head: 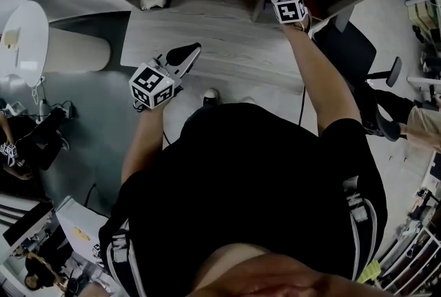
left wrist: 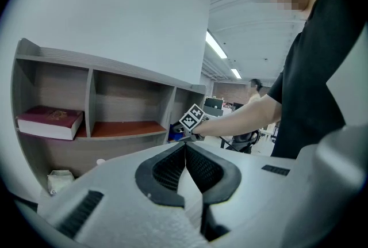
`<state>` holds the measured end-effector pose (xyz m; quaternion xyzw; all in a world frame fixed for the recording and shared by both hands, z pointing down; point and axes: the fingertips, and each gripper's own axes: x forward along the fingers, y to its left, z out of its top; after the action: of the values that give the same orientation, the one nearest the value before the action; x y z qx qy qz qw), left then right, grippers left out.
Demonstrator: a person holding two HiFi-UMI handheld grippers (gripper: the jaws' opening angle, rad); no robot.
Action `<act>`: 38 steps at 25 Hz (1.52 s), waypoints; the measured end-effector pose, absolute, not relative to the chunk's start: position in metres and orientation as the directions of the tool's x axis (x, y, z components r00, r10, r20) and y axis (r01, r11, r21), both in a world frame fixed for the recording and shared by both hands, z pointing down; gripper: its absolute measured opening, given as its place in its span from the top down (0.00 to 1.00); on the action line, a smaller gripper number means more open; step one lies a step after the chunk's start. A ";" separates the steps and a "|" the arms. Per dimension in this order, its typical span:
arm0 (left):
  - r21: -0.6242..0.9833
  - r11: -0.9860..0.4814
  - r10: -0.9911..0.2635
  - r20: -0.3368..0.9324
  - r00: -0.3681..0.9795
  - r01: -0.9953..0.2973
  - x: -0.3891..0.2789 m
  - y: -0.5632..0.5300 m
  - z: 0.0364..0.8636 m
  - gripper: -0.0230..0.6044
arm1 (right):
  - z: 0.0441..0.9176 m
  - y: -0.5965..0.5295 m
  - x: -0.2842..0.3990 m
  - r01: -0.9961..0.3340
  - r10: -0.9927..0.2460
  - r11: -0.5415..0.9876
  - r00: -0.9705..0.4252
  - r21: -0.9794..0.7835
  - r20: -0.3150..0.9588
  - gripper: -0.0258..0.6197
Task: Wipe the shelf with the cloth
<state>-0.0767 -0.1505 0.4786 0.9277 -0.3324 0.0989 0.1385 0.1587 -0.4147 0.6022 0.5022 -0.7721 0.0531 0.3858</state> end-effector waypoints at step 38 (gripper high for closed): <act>0.170 -0.912 -0.337 0.215 0.917 -0.374 -0.009 -0.146 0.463 0.93 | 0.514 -0.264 0.186 -0.890 -0.871 0.392 -0.278 0.233 0.405 0.87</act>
<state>-0.0093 -0.1464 0.4628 0.9734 -0.1827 0.0906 0.1042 0.1857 -0.2641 0.5138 0.5509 -0.7992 0.0196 0.2397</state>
